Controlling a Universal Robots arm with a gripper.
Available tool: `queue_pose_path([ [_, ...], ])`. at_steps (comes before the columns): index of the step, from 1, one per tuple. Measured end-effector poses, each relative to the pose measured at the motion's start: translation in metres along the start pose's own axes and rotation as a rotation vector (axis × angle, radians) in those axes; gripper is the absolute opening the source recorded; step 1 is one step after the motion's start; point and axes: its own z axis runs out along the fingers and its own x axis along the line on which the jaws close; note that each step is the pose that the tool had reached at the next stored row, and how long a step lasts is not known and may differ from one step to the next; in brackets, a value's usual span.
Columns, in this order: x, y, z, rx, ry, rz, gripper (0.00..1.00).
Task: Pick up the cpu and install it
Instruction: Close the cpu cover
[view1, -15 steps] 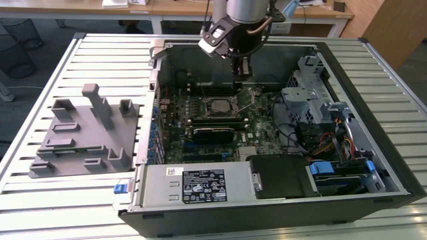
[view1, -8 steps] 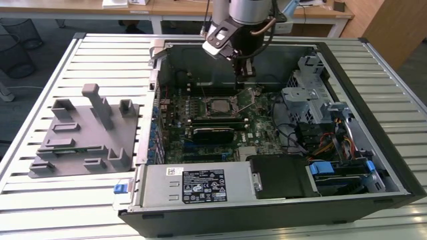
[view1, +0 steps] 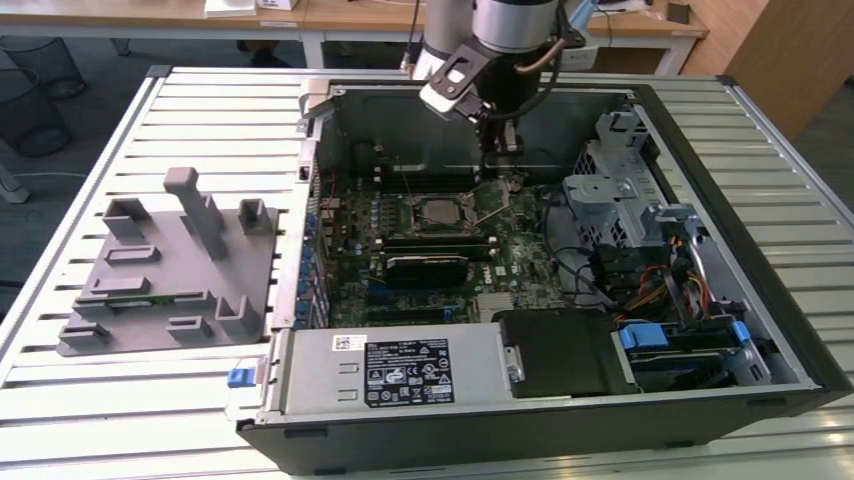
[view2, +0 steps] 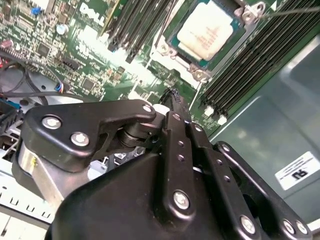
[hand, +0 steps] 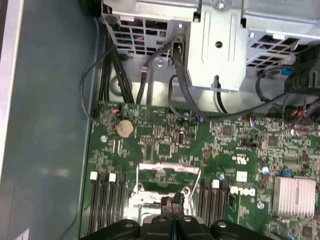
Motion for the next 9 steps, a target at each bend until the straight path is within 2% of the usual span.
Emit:
queue_pose_path([
  [9,0.001,0.0111,0.0053,0.0004,-0.0027,0.0,0.11],
])
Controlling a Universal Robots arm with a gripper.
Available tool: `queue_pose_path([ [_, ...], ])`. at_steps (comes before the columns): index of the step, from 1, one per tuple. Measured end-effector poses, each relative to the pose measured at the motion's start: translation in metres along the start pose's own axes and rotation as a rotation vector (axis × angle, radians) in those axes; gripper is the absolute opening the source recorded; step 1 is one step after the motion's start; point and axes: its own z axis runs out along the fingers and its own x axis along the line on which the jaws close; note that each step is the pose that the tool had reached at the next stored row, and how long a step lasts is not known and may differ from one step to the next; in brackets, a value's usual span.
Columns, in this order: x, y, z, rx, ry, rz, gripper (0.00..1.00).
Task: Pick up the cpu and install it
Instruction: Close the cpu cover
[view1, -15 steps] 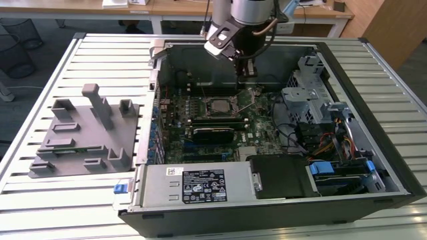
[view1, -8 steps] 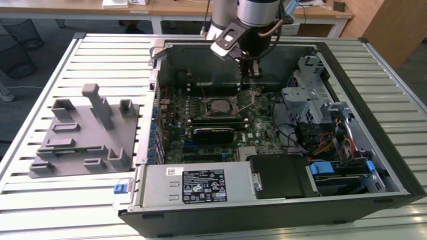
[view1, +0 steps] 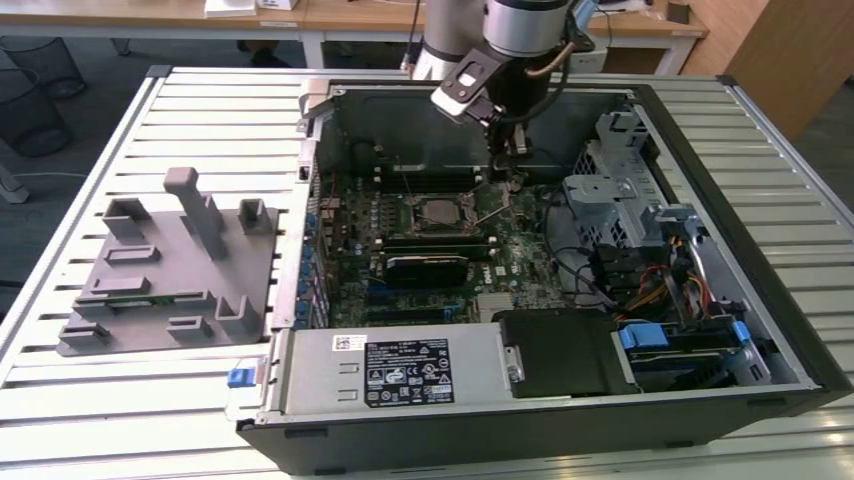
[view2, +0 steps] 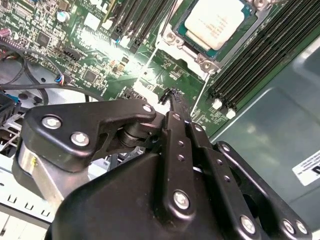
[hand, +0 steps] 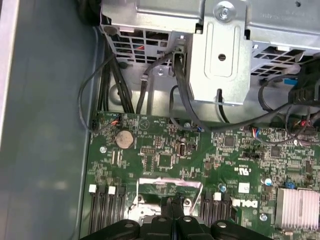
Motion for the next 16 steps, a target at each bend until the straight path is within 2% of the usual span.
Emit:
queue_pose_path([
  [16,0.001,0.0201,0.0061,0.0013,-0.0049,0.0,0.11],
])
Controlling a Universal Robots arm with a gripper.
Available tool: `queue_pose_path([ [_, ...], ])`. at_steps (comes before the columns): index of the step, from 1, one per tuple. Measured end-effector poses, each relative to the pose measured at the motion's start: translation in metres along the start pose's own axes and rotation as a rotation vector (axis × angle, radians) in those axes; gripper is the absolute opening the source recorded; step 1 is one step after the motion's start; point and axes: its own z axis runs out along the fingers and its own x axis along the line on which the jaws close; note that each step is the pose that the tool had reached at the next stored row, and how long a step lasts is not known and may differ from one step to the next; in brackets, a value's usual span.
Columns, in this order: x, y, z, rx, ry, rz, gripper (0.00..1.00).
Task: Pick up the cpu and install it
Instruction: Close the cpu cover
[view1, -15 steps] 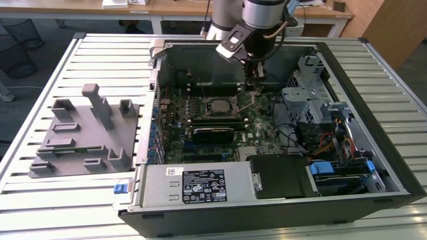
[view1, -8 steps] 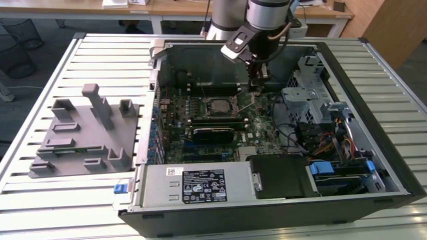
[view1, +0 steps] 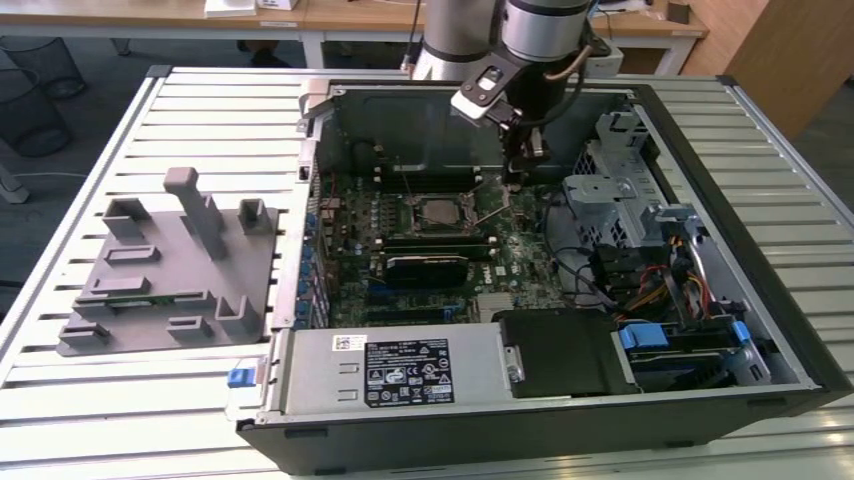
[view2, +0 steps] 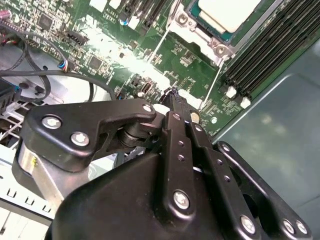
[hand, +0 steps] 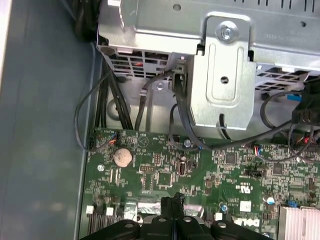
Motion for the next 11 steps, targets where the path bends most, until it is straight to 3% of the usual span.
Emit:
queue_pose_path([
  [11,0.0012,0.013,0.0051,0.0009,-0.0015,0.0,0.11],
])
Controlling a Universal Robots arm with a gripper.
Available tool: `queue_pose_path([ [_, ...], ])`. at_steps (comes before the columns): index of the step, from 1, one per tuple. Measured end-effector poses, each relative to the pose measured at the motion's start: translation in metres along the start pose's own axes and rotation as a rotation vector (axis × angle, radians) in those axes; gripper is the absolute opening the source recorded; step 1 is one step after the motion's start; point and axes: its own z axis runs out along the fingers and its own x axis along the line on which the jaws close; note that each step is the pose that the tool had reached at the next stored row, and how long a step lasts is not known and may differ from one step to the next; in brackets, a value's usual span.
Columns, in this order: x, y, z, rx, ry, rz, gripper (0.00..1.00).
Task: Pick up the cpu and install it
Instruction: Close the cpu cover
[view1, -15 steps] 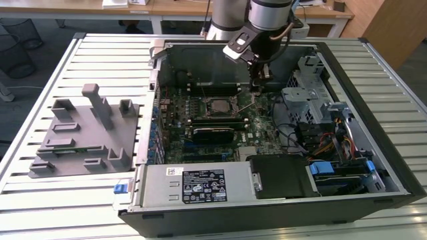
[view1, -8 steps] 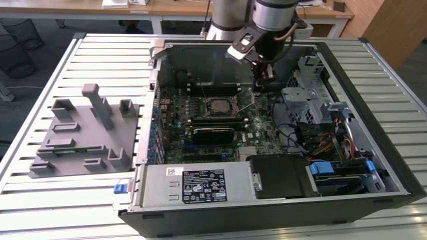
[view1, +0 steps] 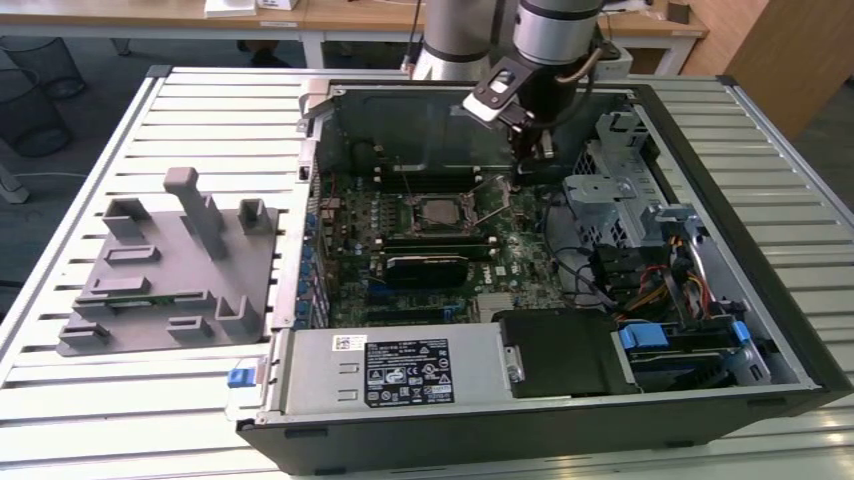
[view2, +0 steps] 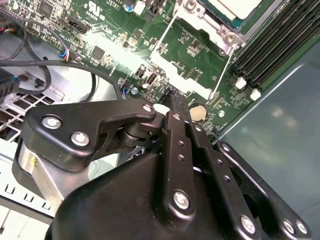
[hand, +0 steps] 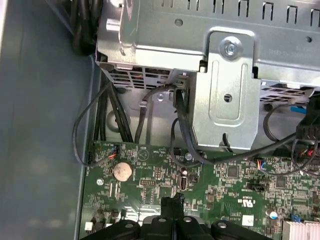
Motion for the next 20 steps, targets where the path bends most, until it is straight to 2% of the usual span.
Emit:
queue_pose_path([
  [12,0.0007,0.0025,0.0109,0.0004,0.0001,0.0,0.11],
  [20,0.0016,-0.0092,0.0121,0.0004,0.0003,0.0,0.11],
])
